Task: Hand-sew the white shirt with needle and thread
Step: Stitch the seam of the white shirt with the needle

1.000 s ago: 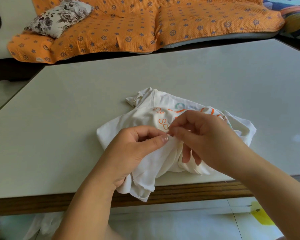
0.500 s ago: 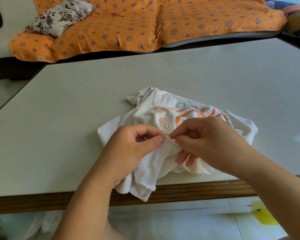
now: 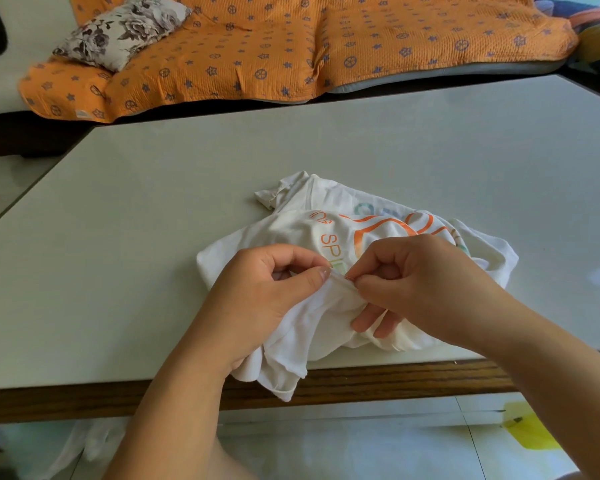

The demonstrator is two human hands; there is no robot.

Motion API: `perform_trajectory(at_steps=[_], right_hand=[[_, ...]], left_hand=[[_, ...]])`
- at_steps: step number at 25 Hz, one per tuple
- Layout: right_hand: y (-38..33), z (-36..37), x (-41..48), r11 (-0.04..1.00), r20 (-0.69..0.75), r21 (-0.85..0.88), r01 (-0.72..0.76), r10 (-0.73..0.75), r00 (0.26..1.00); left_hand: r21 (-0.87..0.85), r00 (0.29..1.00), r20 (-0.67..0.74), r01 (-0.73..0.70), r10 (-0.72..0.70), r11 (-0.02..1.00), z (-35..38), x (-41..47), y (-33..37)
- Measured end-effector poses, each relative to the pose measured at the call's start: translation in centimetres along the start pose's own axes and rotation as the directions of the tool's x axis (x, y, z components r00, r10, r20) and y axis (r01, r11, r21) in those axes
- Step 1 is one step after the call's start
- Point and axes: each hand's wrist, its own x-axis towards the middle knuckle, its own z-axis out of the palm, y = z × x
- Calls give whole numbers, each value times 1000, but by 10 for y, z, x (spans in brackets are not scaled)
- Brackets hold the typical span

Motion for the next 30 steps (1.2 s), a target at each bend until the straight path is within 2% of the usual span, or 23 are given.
perform_trajectory(at_steps=[11, 22, 30], right_hand=[[7, 1, 0, 998, 37, 44, 41, -42, 998], [8, 10, 4, 966, -43, 258, 33, -23, 999], [12, 16, 4, 983, -78, 158, 88, -77, 994]], left_hand=[[-128, 995, 75, 73, -64, 989, -3, 0, 0], [-256, 992, 100, 105, -81, 961, 1, 0, 1], [-241, 989, 93, 135, -115, 961, 9, 1, 1]])
